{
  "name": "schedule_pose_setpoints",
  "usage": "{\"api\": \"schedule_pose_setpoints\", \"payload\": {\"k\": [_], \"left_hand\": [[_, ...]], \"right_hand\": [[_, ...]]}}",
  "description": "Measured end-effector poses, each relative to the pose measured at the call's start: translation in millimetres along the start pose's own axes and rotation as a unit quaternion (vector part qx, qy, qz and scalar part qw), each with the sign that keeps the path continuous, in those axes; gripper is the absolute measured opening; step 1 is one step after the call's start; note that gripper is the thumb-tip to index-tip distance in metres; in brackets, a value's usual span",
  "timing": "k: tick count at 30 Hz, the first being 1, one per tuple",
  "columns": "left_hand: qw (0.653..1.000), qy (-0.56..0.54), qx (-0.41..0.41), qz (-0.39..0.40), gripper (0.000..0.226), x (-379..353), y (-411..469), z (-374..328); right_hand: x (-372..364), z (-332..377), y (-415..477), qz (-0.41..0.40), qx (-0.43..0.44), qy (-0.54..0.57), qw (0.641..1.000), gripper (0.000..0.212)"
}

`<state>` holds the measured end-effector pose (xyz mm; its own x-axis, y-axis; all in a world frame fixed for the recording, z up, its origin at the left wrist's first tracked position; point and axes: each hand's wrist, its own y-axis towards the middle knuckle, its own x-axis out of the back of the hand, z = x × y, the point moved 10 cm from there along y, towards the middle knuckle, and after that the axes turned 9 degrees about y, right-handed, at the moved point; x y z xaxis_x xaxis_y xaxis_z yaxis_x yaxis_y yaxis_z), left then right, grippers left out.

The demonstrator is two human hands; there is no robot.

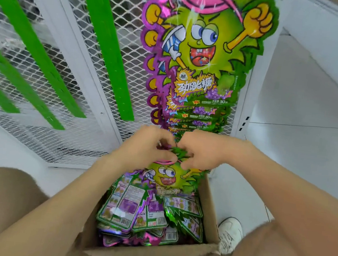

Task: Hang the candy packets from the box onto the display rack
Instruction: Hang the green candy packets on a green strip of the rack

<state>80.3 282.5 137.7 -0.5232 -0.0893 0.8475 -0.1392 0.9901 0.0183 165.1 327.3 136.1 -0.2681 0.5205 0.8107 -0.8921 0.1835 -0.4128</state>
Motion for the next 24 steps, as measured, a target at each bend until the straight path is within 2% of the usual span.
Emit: {"api": "schedule_pose_setpoints", "payload": {"k": [2,4,6,9,10,11,13,15,16,18,20,22,24], "left_hand": [[0.997,-0.062,0.009,-0.053,0.030,32.8,-6.2,-6.8],[0.995,-0.070,0.006,-0.077,0.032,59.1,-12.3,-12.3],[0.994,-0.076,-0.007,-0.078,0.021,78.3,-17.1,-20.0],[0.990,-0.097,-0.017,-0.099,0.007,110.7,-22.2,-40.9],[0.988,-0.102,-0.021,-0.117,0.006,124.8,-23.0,-51.5],[0.984,-0.107,-0.023,-0.144,0.005,141.1,-23.2,-61.1],[0.969,-0.112,-0.021,-0.218,0.010,178.3,-23.8,-80.1],[0.949,-0.072,-0.015,-0.305,0.021,219.6,-24.4,-102.6],[0.941,-0.034,-0.016,-0.337,0.031,237.2,-22.7,-117.5],[0.932,0.022,-0.021,-0.360,0.055,263.1,-12.5,-147.0],[0.937,0.018,-0.020,-0.349,0.066,279.3,4.1,-165.1],[0.944,-0.021,-0.006,-0.330,0.063,290.1,23.0,-168.8],[0.948,-0.065,0.004,-0.311,0.049,296.6,38.5,-166.5]], "right_hand": [[23.4,4.5,-11.5,-0.062,0.017,0.048,0.997,0.030],[41.2,4.6,-26.3,-0.091,0.032,0.134,0.986,0.025],[58.8,5.6,-40.1,-0.136,0.045,0.196,0.970,0.029],[91.6,19.2,-59.4,-0.240,0.077,0.215,0.943,0.002],[104.5,21.8,-66.1,-0.278,0.078,0.235,0.928,0.010],[120.9,23.0,-76.8,-0.326,0.077,0.266,0.904,0.015],[155.5,17.3,-108.3,-0.449,0.059,0.333,0.827,0.020],[187.7,14.3,-138.9,-0.546,0.049,0.352,0.759,0.025],[202.5,14.5,-149.3,-0.577,0.057,0.357,0.732,0.019],[230.9,24.3,-167.6,-0.630,0.073,0.330,0.700,0.014],[255.5,33.2,-183.3,-0.682,0.076,0.292,0.666,0.009],[274.0,38.4,-195.6,-0.719,0.069,0.267,0.637,0.008],[287.9,40.9,-199.6,-0.735,0.068,0.252,0.626,0.012]]}}
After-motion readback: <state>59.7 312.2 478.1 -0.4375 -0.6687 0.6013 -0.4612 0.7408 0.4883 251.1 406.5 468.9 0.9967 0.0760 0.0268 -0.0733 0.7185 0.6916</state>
